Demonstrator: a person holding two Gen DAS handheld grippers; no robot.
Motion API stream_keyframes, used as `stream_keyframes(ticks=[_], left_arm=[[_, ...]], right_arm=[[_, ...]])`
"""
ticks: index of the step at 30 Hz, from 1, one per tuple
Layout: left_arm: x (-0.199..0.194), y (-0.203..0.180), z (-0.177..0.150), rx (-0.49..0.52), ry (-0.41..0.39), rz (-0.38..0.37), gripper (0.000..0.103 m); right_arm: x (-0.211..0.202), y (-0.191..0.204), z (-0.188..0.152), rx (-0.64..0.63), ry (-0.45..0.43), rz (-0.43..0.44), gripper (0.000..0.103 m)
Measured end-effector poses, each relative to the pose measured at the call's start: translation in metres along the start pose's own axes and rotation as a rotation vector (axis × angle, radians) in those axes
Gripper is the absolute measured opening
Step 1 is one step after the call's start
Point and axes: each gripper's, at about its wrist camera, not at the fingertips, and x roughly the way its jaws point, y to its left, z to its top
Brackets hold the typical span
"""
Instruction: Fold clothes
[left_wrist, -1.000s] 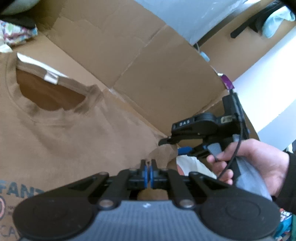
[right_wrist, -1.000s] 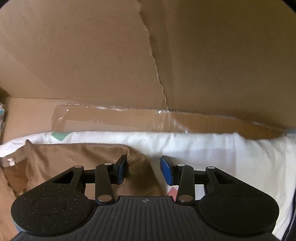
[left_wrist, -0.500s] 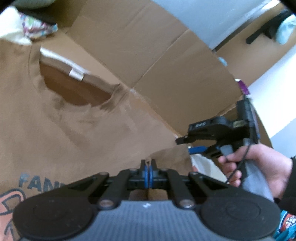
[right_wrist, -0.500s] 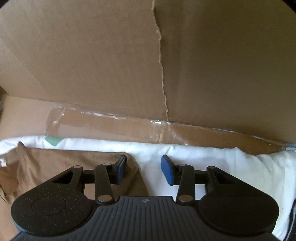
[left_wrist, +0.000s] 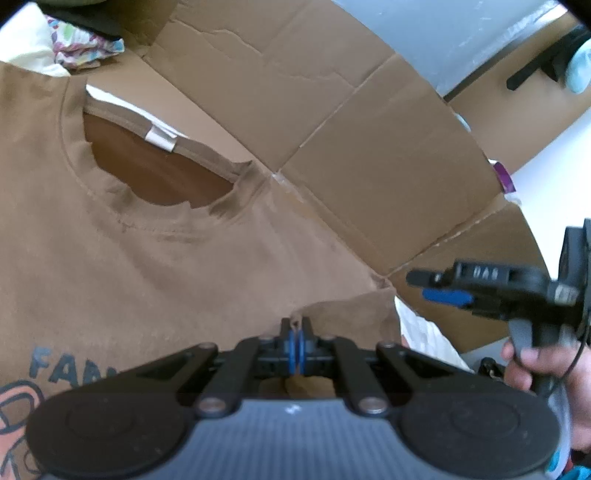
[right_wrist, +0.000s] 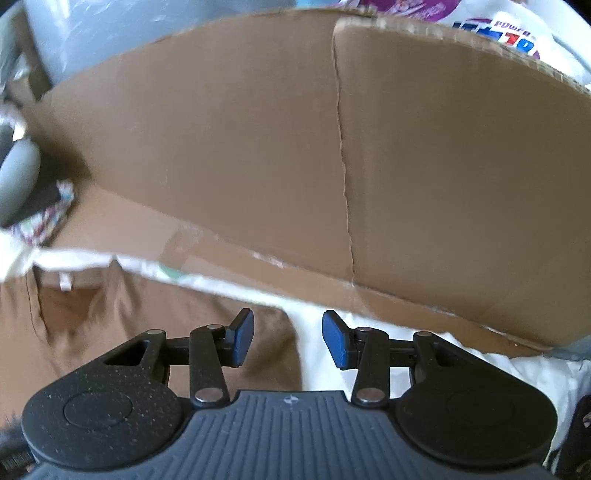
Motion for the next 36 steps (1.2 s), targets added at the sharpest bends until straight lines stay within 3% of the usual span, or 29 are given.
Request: stream_keyframes(ticks=[8,15,20,24,25,30,36], left_arm=[[-0.001,0.001,0.0,-0.019,-0.016,0.013,0.002],[0.001,0.004,-0.001,-0.022,-0.012,0.022,0.002],[0.002,0.005,-0.001,-0.02,-0.011,0.023,0.002],[0.002,0.007,0.0,-0.023,-0.015,0.024,0.002],[0.002,0.007,0.001,-0.026,-0.016,0.023,0.002],[0.004,0.01,0.005,-0.042,-0.019,0.022,0.002],[0.006,0.011,0.006,-0.044,-0.016,0.023,0.002]], right_arm=[[0.015,0.005,-0.023,-0.02,0.05,-0.025,0.048],[0.027,0.01,-0.021,-0.019,0.022,-0.046,0.047],[0.035,0.019,-0.017,-0.004,0.01,-0.015,0.04],[0.039,0.026,-0.021,-0.074,0.01,-0.026,0.038],[0.039,0.025,-0.021,-0.071,0.008,-0.024,0.033],[0.021,0.007,-0.012,0.031,-0.034,0.034,0.032],[0.015,0.003,-0.022,-0.093,0.016,0.09,0.033]])
